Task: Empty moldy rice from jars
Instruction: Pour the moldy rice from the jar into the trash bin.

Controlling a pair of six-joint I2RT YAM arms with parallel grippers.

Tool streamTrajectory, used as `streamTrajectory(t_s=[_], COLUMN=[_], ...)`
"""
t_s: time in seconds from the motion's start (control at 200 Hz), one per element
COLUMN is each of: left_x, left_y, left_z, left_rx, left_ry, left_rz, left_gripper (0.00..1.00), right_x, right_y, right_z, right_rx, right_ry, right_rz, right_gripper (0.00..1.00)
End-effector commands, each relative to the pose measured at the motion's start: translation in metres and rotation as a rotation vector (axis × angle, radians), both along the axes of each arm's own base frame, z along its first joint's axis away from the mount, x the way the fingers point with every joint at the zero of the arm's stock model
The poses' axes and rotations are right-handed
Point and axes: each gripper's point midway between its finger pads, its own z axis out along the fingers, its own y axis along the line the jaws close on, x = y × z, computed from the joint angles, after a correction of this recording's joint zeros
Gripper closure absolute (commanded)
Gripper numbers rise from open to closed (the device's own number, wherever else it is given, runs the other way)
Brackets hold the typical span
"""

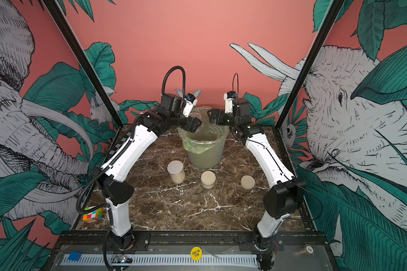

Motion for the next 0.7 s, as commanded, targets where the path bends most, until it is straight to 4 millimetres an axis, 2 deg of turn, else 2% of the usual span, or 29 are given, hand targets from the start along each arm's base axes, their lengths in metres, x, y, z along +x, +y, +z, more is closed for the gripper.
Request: streamTrajectory(t_s=[0.0, 0.065, 0.14, 0.155, 0.18, 0.325, 0.375, 0.495, 0.615, 0.645, 0.66, 0.695], left_x=[-0.012, -0.007, -0.009, -0.009, -0.01, -0.023, -0.026, -0.033, -0.038, -0.039, -0.04, -0.041], left_y=[-0.011, -0.009, -0.015, -0.017, -0.018, -0.021, -0.021, -0.004, 0.012, 0.014, 0.014, 0.016], left_z=[0.04, 0.042, 0.054, 0.055, 0.059, 0.091, 0.092, 0.101, 0.114, 0.117, 0.118, 0.123], left_rx=[-0.145, -0.163, -0.241, -0.258, -0.3, -0.574, -0.639, -0.704, -0.803, -0.839, -0.857, -0.899], left_ry=[-0.054, -0.056, -0.034, -0.033, -0.027, -0.037, -0.021, -0.057, -0.1, -0.1, -0.099, -0.1], left_rz=[-0.056, -0.039, -0.068, -0.072, -0.077, -0.108, -0.1, -0.044, 0.005, 0.01, 0.009, 0.009], left_gripper=[1.0, 1.0, 1.0, 1.0, 1.0, 1.0, 1.0, 1.0, 1.0, 1.0, 1.0, 1.0], right_x=[-0.012, -0.013, -0.011, -0.019, -0.021, -0.031, -0.037, -0.048, -0.053, -0.055, -0.054, -0.055], right_y=[-0.001, -0.002, -0.004, -0.008, -0.011, -0.028, -0.03, -0.03, -0.027, -0.025, -0.024, -0.022], right_z=[0.033, 0.034, 0.03, 0.045, 0.049, 0.058, 0.061, 0.064, 0.057, 0.062, 0.053, 0.051], right_rx=[0.058, 0.075, 0.129, 0.155, 0.19, 0.406, 0.472, 0.607, 0.786, 0.834, 0.845, 0.885], right_ry=[-0.078, -0.073, -0.044, -0.068, -0.062, 0.004, 0.019, 0.057, 0.138, 0.141, 0.161, 0.182], right_rz=[0.01, 0.011, 0.006, 0.007, 0.001, -0.047, -0.042, -0.029, -0.009, 0.012, 0.013, 0.025], right_gripper=[0.03, 0.03, 0.03, 0.03, 0.03, 0.02, 0.02, 0.02, 0.02, 0.02, 0.02, 0.02])
